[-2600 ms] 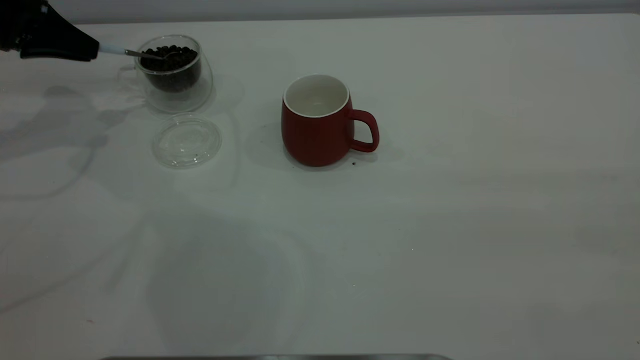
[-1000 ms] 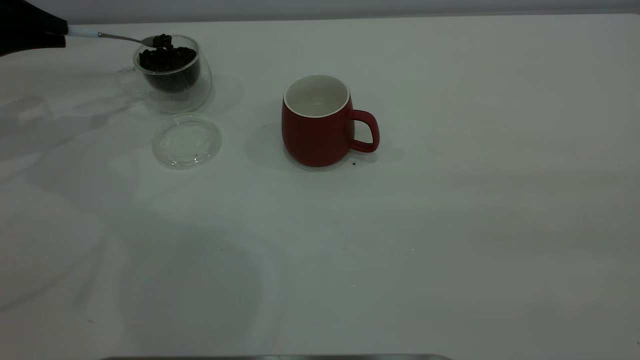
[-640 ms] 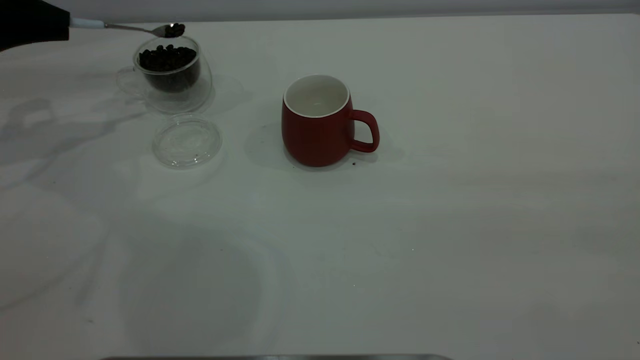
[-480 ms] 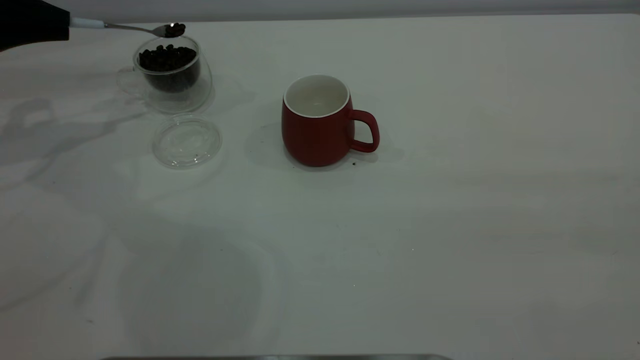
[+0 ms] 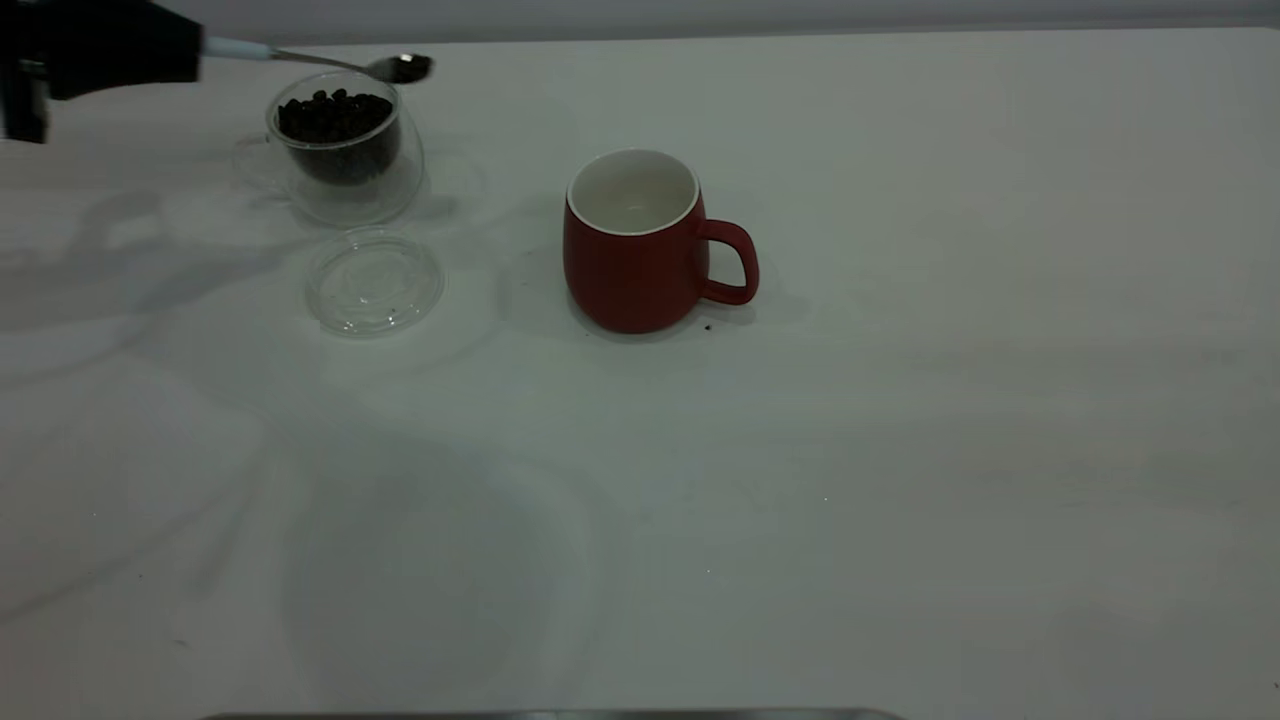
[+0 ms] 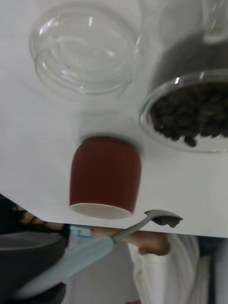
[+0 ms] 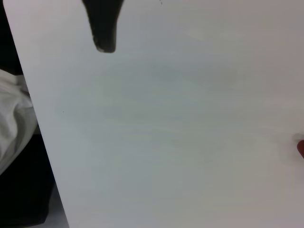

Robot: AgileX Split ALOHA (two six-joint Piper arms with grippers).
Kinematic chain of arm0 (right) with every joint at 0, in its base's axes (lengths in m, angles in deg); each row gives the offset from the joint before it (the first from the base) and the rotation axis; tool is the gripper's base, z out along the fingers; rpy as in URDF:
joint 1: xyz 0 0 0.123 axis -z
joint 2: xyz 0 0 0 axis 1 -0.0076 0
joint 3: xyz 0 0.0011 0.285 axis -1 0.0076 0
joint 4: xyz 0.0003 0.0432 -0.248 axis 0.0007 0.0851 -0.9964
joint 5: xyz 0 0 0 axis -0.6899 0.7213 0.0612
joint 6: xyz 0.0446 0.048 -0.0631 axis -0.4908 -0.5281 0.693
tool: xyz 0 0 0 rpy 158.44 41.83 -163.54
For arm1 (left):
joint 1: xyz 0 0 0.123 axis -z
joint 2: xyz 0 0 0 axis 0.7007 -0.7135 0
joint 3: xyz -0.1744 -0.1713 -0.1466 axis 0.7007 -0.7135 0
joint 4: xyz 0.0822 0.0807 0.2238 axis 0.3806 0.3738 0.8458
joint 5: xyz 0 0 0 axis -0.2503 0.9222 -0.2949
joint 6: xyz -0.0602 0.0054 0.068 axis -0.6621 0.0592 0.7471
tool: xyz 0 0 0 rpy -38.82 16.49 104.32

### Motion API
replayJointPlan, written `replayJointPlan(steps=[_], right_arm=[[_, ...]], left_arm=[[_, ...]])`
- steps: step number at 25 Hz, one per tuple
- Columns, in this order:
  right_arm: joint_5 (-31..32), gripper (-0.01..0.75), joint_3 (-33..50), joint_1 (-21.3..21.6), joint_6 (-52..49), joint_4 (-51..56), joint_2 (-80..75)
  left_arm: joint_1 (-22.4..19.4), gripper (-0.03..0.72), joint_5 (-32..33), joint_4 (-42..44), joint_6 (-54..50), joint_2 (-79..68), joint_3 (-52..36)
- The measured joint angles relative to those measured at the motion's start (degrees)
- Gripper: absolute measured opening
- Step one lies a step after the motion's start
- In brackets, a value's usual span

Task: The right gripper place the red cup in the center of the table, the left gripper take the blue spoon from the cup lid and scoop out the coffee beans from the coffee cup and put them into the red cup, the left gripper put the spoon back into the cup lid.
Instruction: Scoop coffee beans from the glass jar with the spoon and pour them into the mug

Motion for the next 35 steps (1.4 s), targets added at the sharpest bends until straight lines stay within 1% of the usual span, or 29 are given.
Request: replayJointPlan(steps=[12,19,25,35], right_arm=[[0.0,0.573,0.0,0.0,0.0,0.0,0.0],[0.0,0.573,0.0,0.0,0.0,0.0,0.0],[0.0,0.573,0.0,0.0,0.0,0.0,0.0],[0.0,0.573,0.0,0.0,0.0,0.0,0.0]], left_arm=[[8.1,0.126,0.1,1.0,-0.2,0.0,0.0],[12.1,0.126,0.1,1.0,0.7,0.0,0.0],[13.2,0.126,0.1,1.0,2.7,0.0,0.0],[14.6,0.126,0.1,1.2,15.0,0.0,0.0]])
